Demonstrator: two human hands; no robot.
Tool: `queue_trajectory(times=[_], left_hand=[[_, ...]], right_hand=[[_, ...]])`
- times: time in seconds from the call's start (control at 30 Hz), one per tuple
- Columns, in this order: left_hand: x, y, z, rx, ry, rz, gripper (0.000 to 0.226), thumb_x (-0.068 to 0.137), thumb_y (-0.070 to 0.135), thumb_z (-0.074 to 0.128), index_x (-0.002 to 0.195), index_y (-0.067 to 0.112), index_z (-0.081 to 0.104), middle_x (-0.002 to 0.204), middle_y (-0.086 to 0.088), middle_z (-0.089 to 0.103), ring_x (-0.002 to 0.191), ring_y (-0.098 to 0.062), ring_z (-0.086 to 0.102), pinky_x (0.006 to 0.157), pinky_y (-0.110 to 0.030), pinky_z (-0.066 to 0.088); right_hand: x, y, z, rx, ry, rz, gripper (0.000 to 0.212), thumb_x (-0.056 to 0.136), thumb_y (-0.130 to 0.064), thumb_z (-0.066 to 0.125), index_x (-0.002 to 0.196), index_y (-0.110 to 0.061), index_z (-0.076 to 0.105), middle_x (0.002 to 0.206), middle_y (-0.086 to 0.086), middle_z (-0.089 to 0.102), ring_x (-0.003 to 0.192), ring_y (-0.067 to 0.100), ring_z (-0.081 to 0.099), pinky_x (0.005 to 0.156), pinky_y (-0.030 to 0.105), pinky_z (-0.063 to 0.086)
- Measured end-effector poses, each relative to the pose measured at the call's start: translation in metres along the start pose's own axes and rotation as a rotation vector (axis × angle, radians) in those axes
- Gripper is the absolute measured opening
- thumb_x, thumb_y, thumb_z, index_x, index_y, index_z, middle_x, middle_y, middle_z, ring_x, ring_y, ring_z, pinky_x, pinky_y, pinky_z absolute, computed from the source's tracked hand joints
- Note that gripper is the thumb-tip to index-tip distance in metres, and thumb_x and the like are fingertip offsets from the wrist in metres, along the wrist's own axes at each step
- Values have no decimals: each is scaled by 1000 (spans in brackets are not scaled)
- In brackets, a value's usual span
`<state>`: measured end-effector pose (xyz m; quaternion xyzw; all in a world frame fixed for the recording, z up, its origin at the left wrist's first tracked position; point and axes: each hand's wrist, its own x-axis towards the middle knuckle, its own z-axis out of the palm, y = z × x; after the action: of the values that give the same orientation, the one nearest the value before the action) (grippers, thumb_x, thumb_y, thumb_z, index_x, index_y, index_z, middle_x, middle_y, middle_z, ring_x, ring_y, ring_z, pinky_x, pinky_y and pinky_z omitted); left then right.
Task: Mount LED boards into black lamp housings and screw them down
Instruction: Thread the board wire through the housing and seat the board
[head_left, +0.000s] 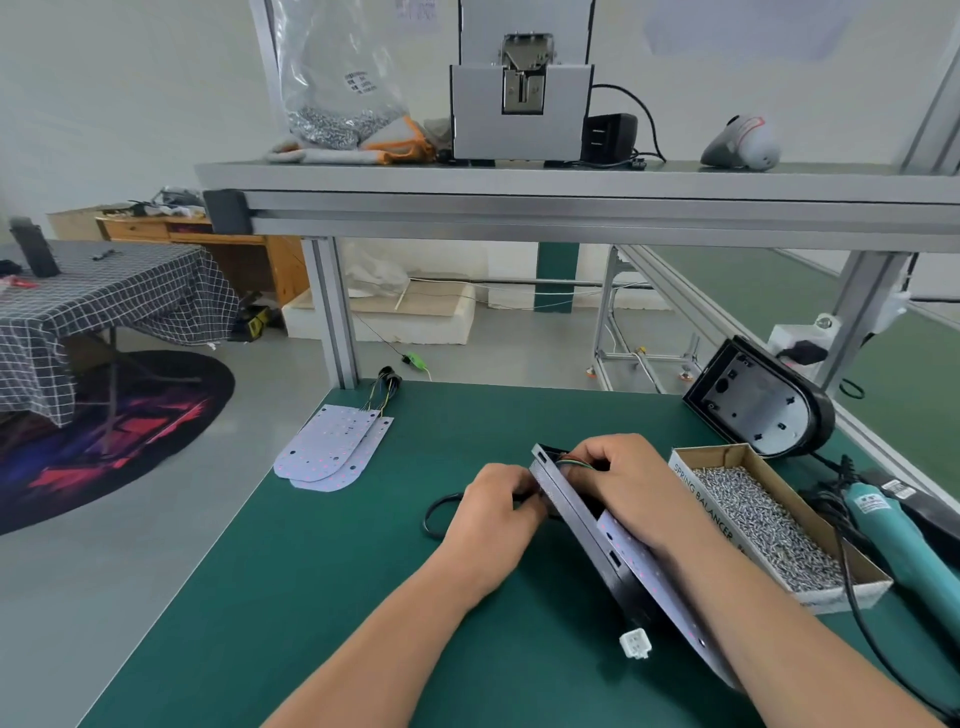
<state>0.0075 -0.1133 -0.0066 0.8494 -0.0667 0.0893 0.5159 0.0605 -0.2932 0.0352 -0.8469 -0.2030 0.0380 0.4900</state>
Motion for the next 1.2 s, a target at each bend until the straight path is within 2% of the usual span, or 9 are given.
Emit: queue_trajectory(times=[0.1,0.23,0.47,0.63,0.7,0.83,0.93,1.03,1.2], left_hand=[[-2,1,-2,-15,22,13,26,94,24,63,86,46,74,87,21,75,80,9,65,70,-11,48],[-2,1,-1,16,12,-48,14,97,29,63,92,23,75,91,1,76,81,-15,66,82,-45,56],[-3,1,-1,-2,-31,-33,22,94,30,57,87,10,66,89,-20,64,75,-12,43,71,-38,41],[-2,-1,0,30,-55,-59,20,90,34,55,84,16,63,78,-8,61,70,-9,42,67,-37,41],[0,-2,0,14,-53,-70,20,90,40,57,88,24,69,81,5,70,74,-5,56,72,-35,49],[1,0,-1,23,-26,-59,11,95,43,62,96,44,73,95,20,77,92,1,70,76,-15,49],[-2,3,-2,2,-14,-68,18,93,47,62,99,36,74,96,15,78,96,-9,72,89,-38,58],[-3,4,-4,20,-39,-54,30,92,50,61,96,23,74,93,-1,76,90,-26,69,90,-55,56],[0,1,-3,47,-61,-48,25,95,39,60,87,16,68,91,-15,69,76,-13,51,83,-57,53]], right_hand=[[0,-3,0,-8,-42,-5,25,88,-38,76,79,-15,76,78,14,72,63,9,55,65,34,45],[-2,-5,-3,-104,-64,-25,18,94,-35,75,86,-19,80,88,10,74,74,13,65,76,41,54],[-3,-11,-4,-294,-116,-95,28,97,-29,68,84,-4,70,94,9,65,87,22,62,86,47,50],[-5,-12,-2,-315,-136,-115,45,100,-47,61,76,-10,67,88,8,62,81,17,59,83,43,49],[-3,-11,-3,-325,-81,-95,51,102,-44,58,71,-3,56,83,17,60,71,21,53,76,46,47],[0,-5,-5,-208,-3,-53,24,96,-33,68,79,-17,75,77,0,72,72,9,64,74,36,51],[-4,-7,-5,-171,-2,-49,16,93,-34,69,80,-32,77,78,-11,74,75,5,68,75,31,53],[-5,-13,-7,-167,-52,-6,26,87,-46,64,82,-25,78,84,-2,74,81,14,69,78,38,54],[-4,-14,-10,-172,-115,24,53,80,-55,55,79,-4,66,88,2,67,78,18,62,81,45,51]])
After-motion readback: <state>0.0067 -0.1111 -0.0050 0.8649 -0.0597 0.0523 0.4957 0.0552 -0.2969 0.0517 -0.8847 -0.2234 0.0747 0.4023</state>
